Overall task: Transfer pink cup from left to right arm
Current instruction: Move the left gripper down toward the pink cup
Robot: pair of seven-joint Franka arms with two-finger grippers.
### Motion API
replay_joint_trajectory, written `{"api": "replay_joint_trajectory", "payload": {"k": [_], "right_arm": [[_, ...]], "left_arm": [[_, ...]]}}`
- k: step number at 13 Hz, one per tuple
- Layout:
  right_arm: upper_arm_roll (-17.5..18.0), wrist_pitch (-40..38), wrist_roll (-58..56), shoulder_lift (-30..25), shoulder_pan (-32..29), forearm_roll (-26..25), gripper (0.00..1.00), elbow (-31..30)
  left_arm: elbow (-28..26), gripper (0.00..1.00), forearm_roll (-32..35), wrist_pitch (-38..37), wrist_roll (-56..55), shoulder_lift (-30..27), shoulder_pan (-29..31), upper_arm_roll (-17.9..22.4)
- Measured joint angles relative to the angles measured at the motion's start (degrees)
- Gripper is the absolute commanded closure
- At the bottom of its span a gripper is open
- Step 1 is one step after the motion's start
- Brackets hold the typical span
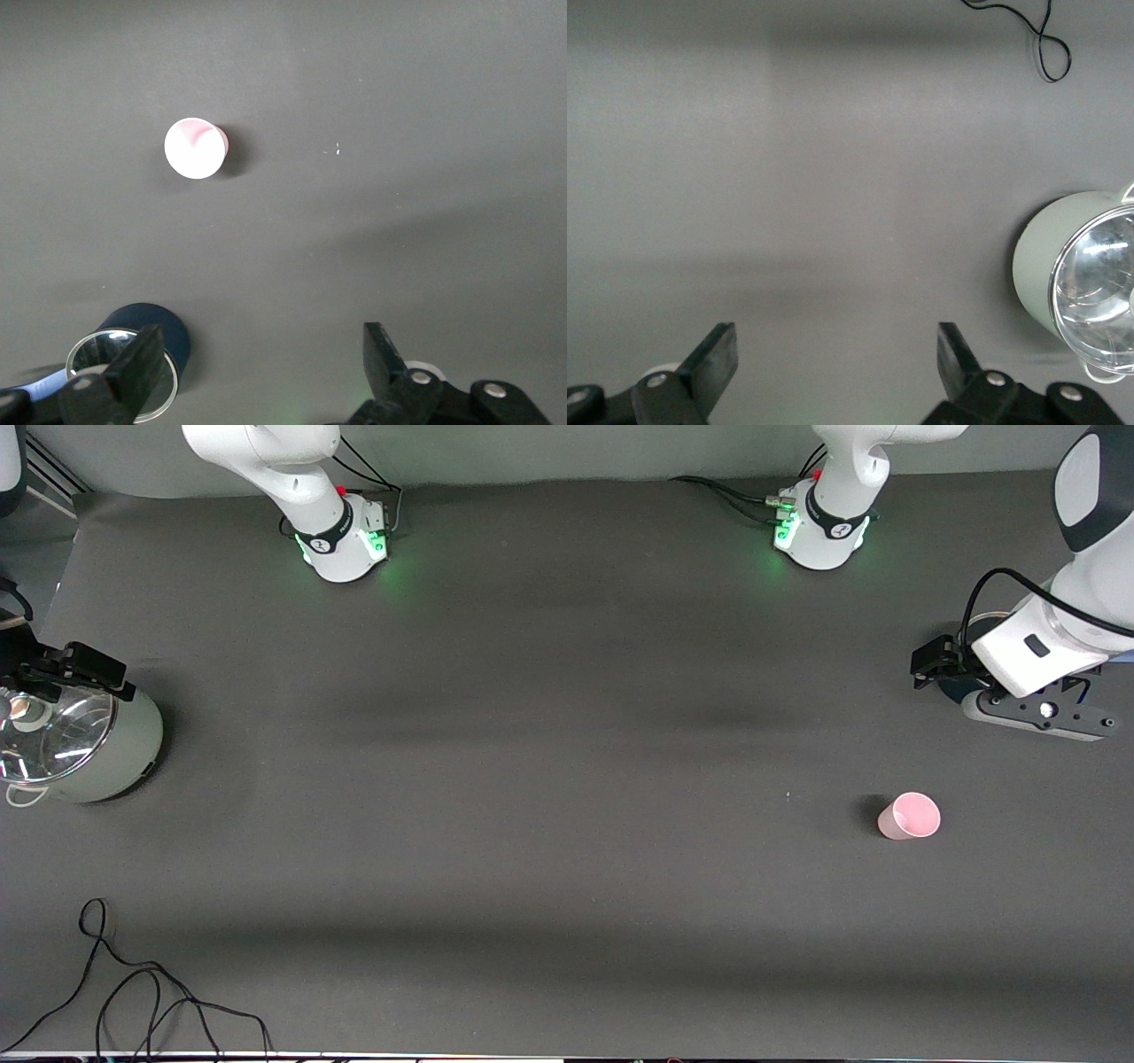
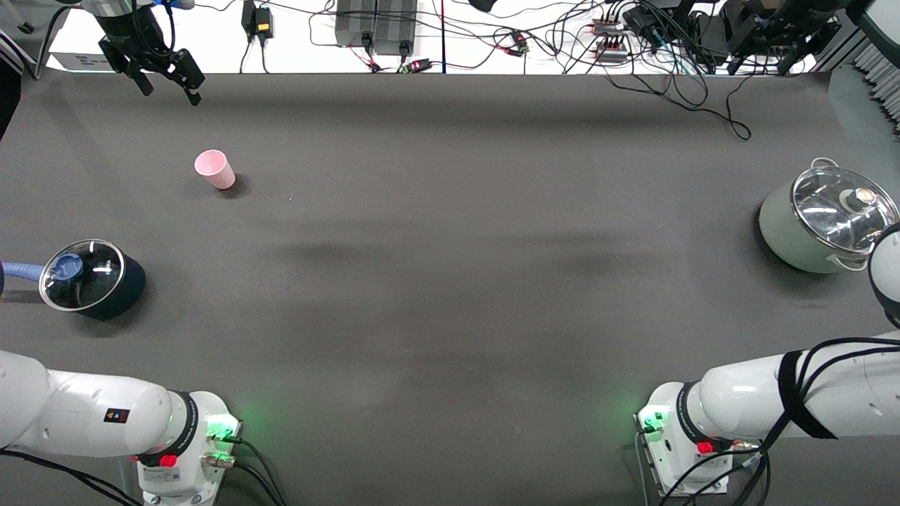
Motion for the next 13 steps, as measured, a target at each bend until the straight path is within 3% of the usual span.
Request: {"api": "replay_joint_trajectory", "payload": {"k": [8, 13], "right_arm": [[0.0, 0.0, 0.0, 0.0, 0.0, 0.0, 0.0, 0.0], [0.02, 0.05, 0.0, 0.0, 0.1, 0.0, 0.0, 0.06]], "left_arm": [[-0.09, 0.0, 0.0, -0.03, 2.05, 0.0, 0.42, 0.0], [-0.2, 0.0, -2.48, 2.33, 27.19, 1.39, 8.8, 0.24]]}}
